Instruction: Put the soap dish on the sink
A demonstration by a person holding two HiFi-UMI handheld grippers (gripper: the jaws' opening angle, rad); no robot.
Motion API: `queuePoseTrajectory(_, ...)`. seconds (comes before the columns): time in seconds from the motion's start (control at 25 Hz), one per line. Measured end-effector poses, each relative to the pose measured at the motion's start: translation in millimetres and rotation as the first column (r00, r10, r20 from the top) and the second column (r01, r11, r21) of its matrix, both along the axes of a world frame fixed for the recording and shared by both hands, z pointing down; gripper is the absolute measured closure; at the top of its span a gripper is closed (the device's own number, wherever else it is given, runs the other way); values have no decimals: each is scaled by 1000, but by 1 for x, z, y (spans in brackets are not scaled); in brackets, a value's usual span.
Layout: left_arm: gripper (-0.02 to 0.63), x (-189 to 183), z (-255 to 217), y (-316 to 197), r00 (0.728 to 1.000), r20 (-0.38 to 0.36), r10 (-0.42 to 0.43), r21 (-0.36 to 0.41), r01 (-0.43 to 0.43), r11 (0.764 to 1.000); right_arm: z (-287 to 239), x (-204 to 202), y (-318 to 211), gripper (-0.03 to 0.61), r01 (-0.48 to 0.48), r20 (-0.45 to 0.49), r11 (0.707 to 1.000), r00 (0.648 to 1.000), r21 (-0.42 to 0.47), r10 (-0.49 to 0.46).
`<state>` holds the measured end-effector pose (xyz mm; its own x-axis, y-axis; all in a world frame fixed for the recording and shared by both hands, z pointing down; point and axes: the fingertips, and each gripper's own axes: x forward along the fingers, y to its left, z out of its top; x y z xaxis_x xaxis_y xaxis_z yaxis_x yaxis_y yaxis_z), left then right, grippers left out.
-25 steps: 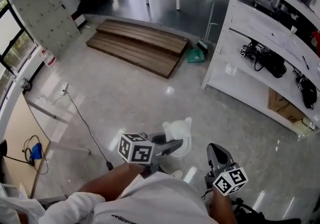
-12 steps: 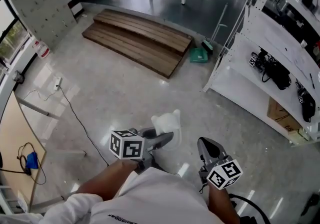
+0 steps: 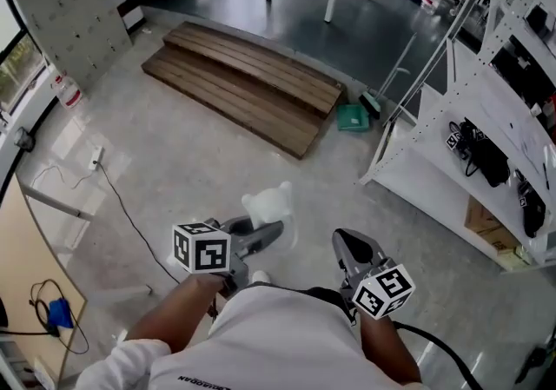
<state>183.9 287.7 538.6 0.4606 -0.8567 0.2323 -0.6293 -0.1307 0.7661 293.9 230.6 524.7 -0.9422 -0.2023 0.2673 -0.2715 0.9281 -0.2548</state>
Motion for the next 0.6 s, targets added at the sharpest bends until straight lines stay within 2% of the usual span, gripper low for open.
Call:
queuePoseTrajectory(0.4, 453, -80, 6, -25, 996, -21, -87, 2, 87, 996, 18, -96, -10, 577, 153, -25, 988, 988, -24, -154)
queuePoseTrajectory(0.6, 453, -123, 12, -50, 992, -4, -128, -30, 127, 991, 29, -149, -27, 577, 233, -12, 972, 972, -39, -233)
